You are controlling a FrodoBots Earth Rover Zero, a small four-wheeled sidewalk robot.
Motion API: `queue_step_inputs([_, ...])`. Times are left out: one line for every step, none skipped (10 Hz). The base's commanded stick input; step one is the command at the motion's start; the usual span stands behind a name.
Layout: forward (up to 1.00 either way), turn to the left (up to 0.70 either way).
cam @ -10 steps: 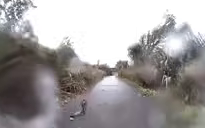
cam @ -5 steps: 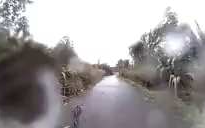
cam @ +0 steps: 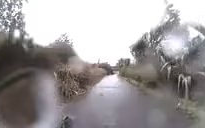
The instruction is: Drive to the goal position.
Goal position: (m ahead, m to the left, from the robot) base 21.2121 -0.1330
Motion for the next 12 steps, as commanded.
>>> queue_step_inputs([0.85,0.00])
queue_step_inputs([0.85,0.00])
queue_step_inputs([0.85,0.00])
queue_step_inputs([0.85,0.00])
queue_step_inputs([0.85,0.00])
queue_step_inputs([0.85,0.00])
queue_step_inputs([0.85,0.00])
queue_step_inputs([0.85,0.00])
queue_step_inputs([0.85,0.00])
queue_step_inputs([0.85,0.00])
queue_step_inputs([0.85,-0.34])
queue_step_inputs([0.85,-0.28])
